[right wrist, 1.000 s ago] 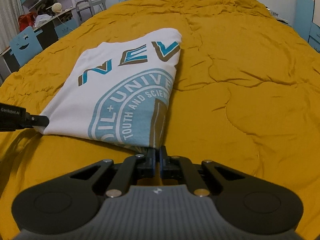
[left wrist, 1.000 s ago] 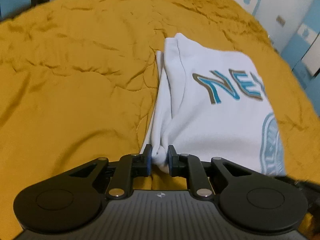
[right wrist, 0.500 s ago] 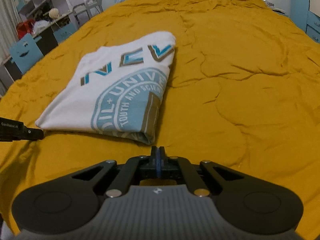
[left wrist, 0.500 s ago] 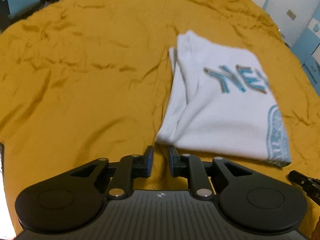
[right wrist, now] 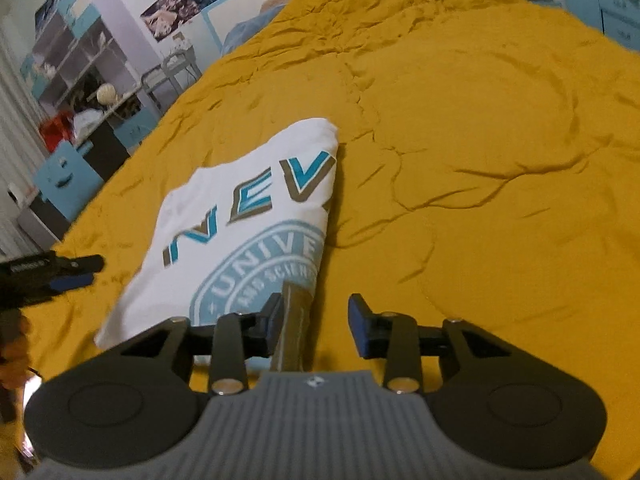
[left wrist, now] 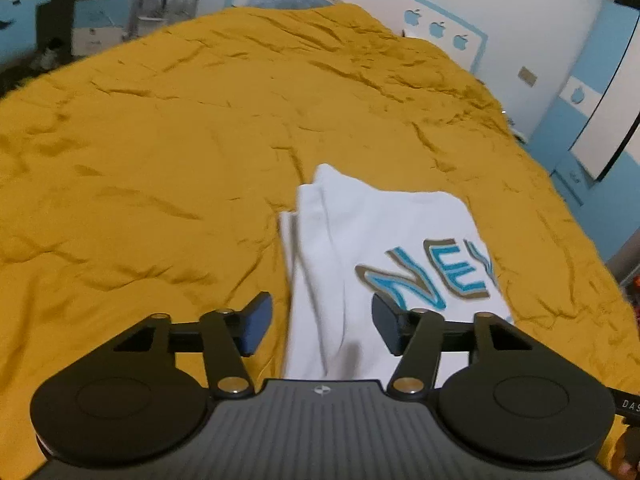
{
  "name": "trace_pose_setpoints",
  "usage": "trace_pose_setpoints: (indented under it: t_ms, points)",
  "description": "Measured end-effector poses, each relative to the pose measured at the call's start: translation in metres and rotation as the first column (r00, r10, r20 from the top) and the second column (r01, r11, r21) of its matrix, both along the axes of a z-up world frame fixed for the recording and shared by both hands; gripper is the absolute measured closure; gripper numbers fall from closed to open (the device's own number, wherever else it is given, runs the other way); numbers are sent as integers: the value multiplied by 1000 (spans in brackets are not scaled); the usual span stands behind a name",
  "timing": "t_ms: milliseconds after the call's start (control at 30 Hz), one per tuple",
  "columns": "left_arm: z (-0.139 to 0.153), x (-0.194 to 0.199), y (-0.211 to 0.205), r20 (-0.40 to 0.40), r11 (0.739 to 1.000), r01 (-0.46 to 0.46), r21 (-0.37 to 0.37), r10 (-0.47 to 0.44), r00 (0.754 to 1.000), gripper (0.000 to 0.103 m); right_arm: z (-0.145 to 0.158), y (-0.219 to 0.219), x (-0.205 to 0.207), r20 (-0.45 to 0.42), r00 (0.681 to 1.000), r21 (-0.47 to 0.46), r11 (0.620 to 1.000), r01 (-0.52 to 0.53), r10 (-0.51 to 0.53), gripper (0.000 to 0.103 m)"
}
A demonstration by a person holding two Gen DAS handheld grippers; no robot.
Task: Fold small clothes
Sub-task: 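Grasp the sweatshirt end with both grippers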
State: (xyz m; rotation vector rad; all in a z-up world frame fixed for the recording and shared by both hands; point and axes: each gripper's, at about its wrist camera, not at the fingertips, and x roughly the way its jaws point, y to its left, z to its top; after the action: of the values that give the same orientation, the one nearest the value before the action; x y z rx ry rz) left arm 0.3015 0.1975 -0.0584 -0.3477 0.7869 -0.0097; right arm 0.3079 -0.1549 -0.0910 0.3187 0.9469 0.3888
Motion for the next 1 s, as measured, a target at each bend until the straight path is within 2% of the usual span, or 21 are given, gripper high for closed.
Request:
trace_pose_setpoints:
  t_ms: [133,233,300,367,500,567,667,767,900,1000]
  points:
    - [-21,31,12,-5,998,-3,-66,3,1000,27,-8,0,26,-15,1000,68,997,28,-27,54]
    - [-39,53,28,-19,986,-6,-165,2,1000,26,-17,-1,49,-43,998,119,991,58,-54,52]
    - [-54,67,41,-52,968,-40,-247,28,998,25,-24,-1,64,-64,995,154,985,82,-73,51]
    - [-65,79,48,-90,955,-79,-285,56,994,25,-31,-1,78,-82,993,175,980,100,-87,51]
    - [-77,94,54,-75,941,-71,-331,49,996,27,-48,3,108,-136,985,224,965,139,-110,51]
    - [-81,101,54,-73,937,-65,-344,43,996,27,-58,3,122,-161,979,260,952,162,-123,51]
    - [-85,109,55,-58,931,-55,-361,37,998,38,-76,3,145,-221,964,320,923,214,-147,51]
    - [-86,116,52,-50,937,-48,-346,33,998,45,-90,5,163,-261,952,369,895,250,-158,51]
    - [-85,121,49,-45,939,-47,-342,33,998,58,-99,12,184,-289,945,394,880,265,-155,55]
    - [-85,123,46,-53,942,-49,-331,33,998,62,-102,18,199,-299,944,397,881,259,-143,57]
